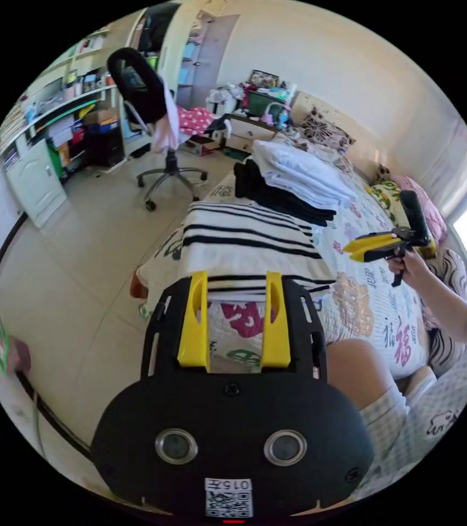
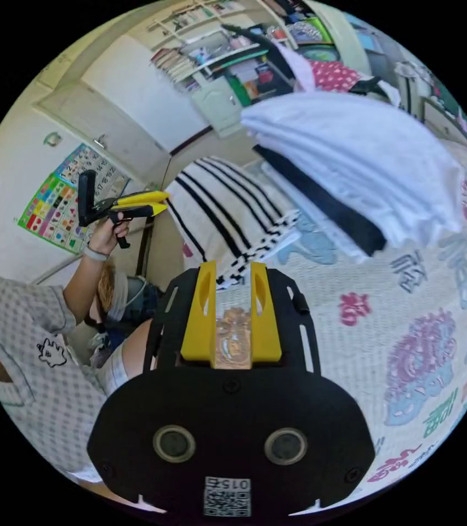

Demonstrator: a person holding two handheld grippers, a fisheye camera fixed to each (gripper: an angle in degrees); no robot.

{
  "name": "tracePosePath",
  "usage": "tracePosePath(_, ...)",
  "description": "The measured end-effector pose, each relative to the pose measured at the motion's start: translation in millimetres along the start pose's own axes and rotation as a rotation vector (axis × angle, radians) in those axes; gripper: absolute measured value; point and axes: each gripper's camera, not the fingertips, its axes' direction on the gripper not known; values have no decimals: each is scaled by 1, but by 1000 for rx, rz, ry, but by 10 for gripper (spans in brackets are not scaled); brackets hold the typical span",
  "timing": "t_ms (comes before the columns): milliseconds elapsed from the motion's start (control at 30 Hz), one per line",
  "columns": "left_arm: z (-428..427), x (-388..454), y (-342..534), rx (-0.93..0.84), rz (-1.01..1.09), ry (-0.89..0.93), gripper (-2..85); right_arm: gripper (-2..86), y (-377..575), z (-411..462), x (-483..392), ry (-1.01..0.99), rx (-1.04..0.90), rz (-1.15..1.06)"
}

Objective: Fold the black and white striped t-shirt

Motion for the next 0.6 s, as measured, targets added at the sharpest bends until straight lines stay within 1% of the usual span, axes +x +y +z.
tracePosePath(67,5,7,17,36,-31,-61,131,92,-12,28,-14,36,-80,22)
tracePosePath(100,10,12,22,28,-29,-100,126,85,-19,42,-19,24,-120,55)
tracePosePath(167,17,22,28,-2,0,-164,115,62,-23,47,-30,53,-139,67)
tracePosePath(233,18,26,35,4,15,-157,89,35,-20,33,-41,22,-122,83)
tracePosePath(267,17,27,41,2,32,-130,54,31,-18,26,-44,4,-105,86)
tracePosePath(300,12,28,46,10,39,-110,32,23,-10,9,-50,-42,-55,92)
tracePosePath(367,-3,31,53,35,61,-57,22,14,5,-25,-58,-145,64,106)
tracePosePath(433,-27,38,60,112,91,15,20,5,33,-77,-69,-281,246,116)
tracePosePath(467,-46,46,65,172,121,86,21,4,41,-90,-74,-308,291,107)
tracePosePath(500,-65,57,69,229,176,136,28,2,59,-118,-84,-344,371,93)
tracePosePath(533,-73,64,72,252,209,149,31,0,78,-144,-97,-362,433,74)
tracePosePath(600,-99,93,86,288,309,147,90,-1,109,-180,-119,-388,520,29)
